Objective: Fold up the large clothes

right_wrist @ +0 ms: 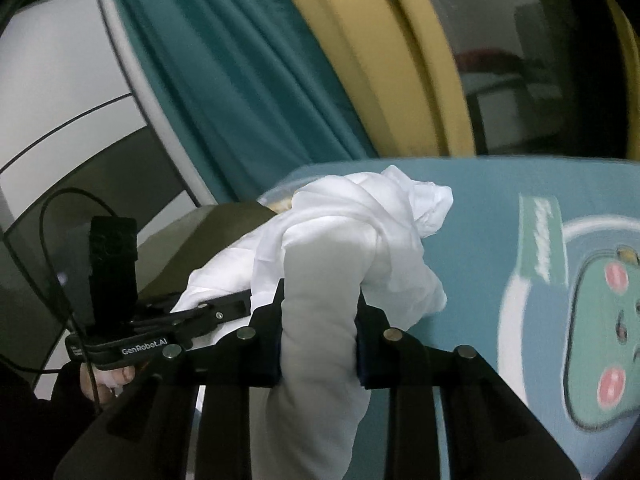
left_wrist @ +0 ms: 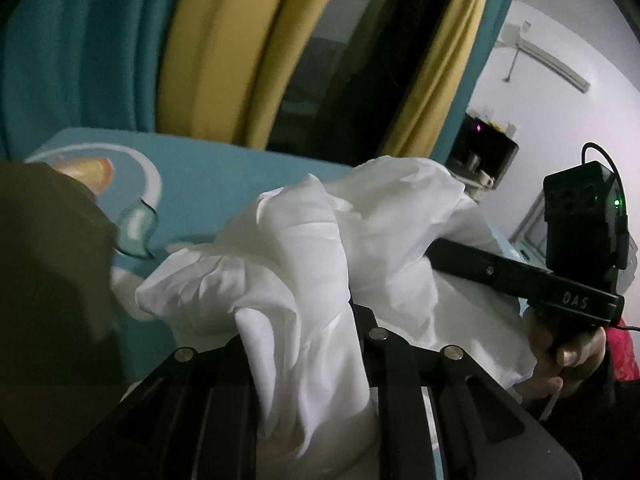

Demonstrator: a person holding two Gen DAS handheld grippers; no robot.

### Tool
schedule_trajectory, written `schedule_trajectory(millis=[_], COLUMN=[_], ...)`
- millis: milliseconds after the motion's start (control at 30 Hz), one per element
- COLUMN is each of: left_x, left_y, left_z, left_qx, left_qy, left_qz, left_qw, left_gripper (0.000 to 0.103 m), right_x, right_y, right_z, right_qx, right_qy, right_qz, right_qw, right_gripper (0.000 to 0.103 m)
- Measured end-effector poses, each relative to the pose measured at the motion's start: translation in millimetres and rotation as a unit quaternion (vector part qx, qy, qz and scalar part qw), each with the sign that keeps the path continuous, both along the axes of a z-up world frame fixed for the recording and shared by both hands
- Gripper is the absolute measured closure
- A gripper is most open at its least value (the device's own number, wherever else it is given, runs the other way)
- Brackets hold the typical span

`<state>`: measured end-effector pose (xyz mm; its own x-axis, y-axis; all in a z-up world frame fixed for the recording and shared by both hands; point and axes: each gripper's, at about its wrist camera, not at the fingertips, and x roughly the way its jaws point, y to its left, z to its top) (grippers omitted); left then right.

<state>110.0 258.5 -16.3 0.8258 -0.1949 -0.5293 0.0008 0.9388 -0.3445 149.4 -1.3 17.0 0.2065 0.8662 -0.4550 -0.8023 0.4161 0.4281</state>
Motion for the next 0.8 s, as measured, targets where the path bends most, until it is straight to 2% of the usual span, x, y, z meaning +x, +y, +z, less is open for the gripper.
schedule_trajectory(millis=[100, 233, 400, 533, 633, 700, 800], left_x=[-3, -4, 8, 31, 52, 69, 75], left_y=[15, 40, 66, 81, 91, 95, 88], left_z=[13, 38, 57, 41, 8, -16, -25], left_qx=[0.005, 0.03, 0.049, 0.053, 0.031, 0.013, 0.034], left_qy=[-0.015, -0.041, -0.05, -0.012, 0.044, 0.094, 0.111], left_qz=[0.015, 0.036, 0.044, 0.046, 0.042, 0.039, 0.039], left_qw=[0.9998, 0.998, 0.9966, 0.9975, 0.9977, 0.9947, 0.9925], left_gripper=[0.086, 0.086, 0.085, 0.084, 0.081, 0.079, 0.076], right_x=[2, 10, 28, 42, 54, 62, 66], right_y=[17, 42, 63, 82, 92, 97, 99], right_z=[13, 27, 28, 0, -25, -43, -59], right_qx=[0.015, 0.042, 0.076, 0.053, 0.004, -0.029, -0.067], right_qy=[-0.014, -0.03, -0.015, 0.016, 0.034, 0.047, 0.043], right_qz=[0.012, 0.019, 0.009, -0.015, -0.036, -0.053, -0.069], right_qw=[1.0, 0.998, 0.997, 0.998, 0.999, 0.997, 0.994], right_gripper=[0.077, 0.077, 0.077, 0.077, 0.077, 0.077, 0.074])
